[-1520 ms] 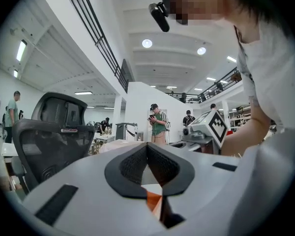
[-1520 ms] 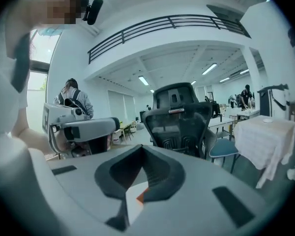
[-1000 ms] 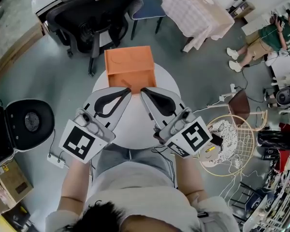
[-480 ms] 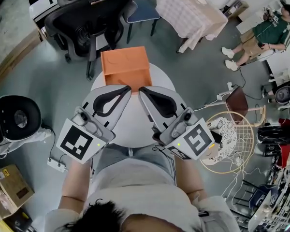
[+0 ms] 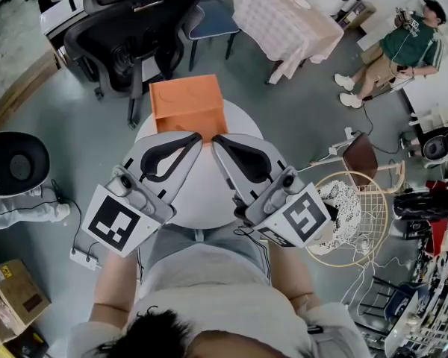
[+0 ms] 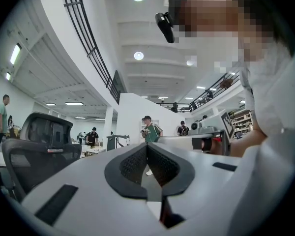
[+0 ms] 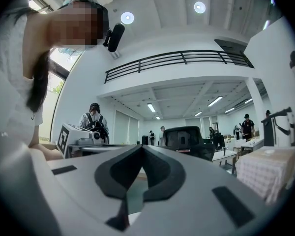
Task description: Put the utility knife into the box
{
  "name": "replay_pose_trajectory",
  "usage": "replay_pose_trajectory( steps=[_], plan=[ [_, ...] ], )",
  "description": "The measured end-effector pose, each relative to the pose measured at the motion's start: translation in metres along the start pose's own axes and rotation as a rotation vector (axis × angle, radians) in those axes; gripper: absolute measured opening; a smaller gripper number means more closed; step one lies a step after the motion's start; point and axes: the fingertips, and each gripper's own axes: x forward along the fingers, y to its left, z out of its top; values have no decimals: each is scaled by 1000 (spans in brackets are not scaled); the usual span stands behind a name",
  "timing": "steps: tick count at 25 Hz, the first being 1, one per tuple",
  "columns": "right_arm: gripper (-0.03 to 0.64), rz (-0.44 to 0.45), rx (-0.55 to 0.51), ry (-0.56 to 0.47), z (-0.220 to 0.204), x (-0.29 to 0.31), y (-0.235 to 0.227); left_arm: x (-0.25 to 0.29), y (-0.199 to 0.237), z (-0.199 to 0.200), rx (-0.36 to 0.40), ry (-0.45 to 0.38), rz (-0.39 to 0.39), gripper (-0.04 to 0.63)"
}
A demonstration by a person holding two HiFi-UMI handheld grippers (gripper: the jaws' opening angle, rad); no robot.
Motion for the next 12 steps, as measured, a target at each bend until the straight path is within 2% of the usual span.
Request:
replay_pose_trajectory(
  steps=[12],
  plan=[
    [8,17,-11,-7,5,-3,3,2,-5,3,13,1,0,9]
  ],
)
